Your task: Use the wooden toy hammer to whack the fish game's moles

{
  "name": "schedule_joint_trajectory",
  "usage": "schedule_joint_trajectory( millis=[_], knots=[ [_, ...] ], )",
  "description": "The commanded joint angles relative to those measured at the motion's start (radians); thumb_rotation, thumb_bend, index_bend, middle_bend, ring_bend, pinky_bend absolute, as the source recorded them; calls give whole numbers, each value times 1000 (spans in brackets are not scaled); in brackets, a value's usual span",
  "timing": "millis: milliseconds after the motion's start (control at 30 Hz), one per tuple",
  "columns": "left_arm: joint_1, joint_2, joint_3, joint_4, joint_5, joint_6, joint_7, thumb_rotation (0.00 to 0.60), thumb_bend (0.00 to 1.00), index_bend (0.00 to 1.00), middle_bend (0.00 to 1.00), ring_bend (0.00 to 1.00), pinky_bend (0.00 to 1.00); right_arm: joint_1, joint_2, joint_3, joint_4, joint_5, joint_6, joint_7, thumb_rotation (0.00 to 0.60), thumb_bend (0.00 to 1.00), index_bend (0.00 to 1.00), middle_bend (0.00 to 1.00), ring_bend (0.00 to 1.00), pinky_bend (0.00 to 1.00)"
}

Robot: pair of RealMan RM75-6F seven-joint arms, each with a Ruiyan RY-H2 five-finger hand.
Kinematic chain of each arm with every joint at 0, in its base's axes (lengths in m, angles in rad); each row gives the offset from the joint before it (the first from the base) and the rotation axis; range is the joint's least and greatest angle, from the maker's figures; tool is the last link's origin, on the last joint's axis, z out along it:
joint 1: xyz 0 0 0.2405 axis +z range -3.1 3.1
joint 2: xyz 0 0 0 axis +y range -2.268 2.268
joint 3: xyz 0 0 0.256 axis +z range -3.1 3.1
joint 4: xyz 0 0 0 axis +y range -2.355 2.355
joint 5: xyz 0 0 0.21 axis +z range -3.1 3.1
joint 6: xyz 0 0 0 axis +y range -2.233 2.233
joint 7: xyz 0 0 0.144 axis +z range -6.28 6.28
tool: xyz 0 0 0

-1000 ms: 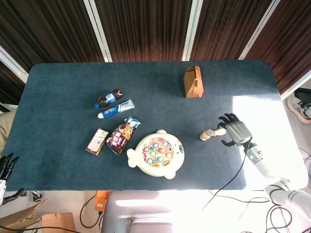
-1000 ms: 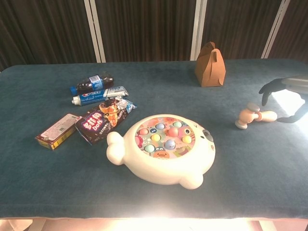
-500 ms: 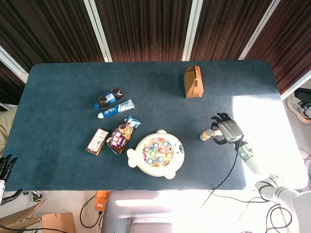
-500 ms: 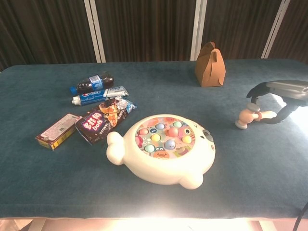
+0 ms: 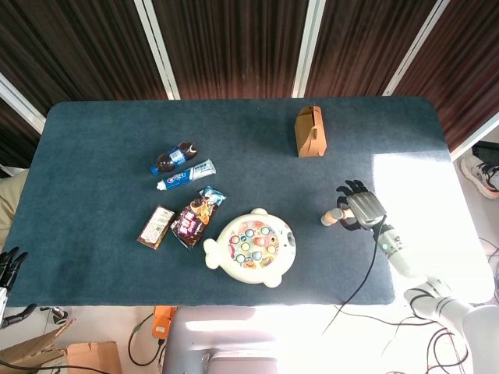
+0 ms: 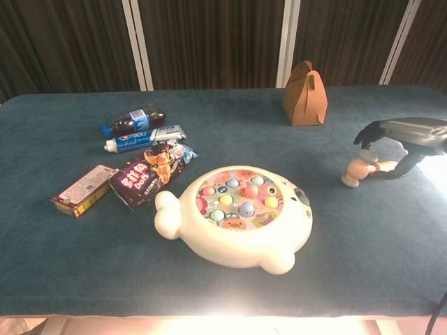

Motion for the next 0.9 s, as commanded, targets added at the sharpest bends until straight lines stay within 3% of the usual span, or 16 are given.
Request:
schedule_joint_trajectory(
  millis=[33,900],
  knots=[
    [2,2,-2,-1,-2,-2,-1,600,113,0,0,0,69,0,0,0,2,2,-1,-4,600,275,521,170,17,10],
    [10,14,-9,-9,-4,-28,9,600,113,0,0,0,69,5,-14,8,8,18,-23,-38,600,313,546,170,17,16]
  ],
)
